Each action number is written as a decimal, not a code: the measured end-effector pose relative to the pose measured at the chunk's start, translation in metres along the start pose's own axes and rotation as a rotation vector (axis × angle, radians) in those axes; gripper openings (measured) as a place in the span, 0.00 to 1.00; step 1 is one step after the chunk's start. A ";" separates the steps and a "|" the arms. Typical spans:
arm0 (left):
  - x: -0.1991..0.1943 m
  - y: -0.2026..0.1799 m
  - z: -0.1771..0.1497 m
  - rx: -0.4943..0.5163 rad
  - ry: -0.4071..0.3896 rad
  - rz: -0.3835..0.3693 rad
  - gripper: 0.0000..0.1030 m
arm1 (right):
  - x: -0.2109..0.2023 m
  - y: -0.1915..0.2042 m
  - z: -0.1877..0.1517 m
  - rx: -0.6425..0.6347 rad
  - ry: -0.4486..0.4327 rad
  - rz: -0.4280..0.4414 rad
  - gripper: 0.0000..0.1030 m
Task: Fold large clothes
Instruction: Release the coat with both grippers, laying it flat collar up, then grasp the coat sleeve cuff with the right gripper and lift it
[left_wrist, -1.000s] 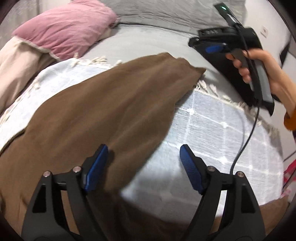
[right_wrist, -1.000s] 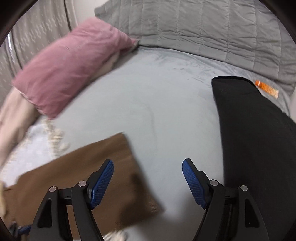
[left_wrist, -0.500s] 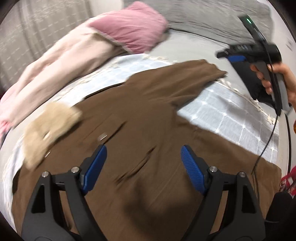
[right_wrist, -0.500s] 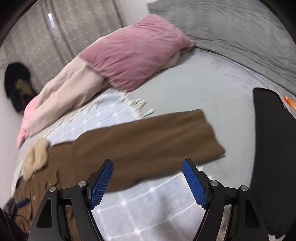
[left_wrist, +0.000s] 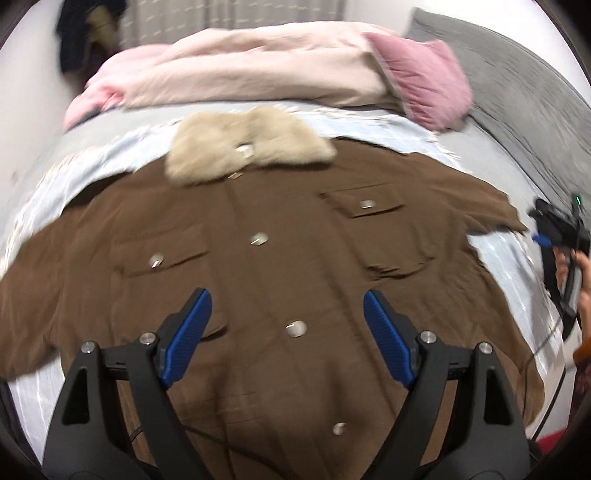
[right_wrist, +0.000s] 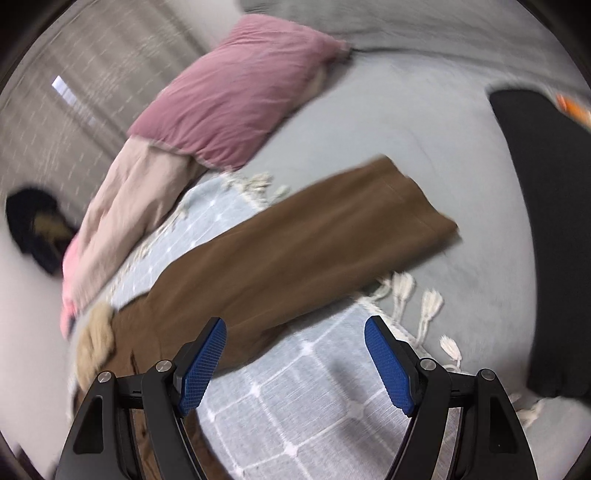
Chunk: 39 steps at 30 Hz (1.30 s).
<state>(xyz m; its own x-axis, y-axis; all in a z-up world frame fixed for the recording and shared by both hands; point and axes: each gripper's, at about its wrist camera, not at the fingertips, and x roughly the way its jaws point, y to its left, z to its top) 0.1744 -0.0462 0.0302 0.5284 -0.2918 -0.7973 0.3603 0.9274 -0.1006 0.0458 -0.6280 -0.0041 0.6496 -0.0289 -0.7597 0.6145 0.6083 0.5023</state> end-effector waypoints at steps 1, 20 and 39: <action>0.004 0.005 -0.001 -0.022 0.005 0.005 0.82 | 0.009 -0.011 0.000 0.039 0.000 0.025 0.76; 0.046 0.062 -0.001 -0.171 -0.061 -0.015 0.82 | 0.050 0.005 0.059 0.068 -0.322 -0.184 0.05; 0.046 0.107 0.000 -0.231 -0.239 -0.292 0.82 | -0.062 0.340 -0.087 -0.857 -0.520 0.115 0.05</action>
<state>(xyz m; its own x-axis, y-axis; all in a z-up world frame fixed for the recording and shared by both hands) 0.2369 0.0393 -0.0175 0.6027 -0.5700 -0.5584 0.3535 0.8181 -0.4535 0.1754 -0.3508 0.1778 0.9251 -0.1524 -0.3478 0.1401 0.9883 -0.0604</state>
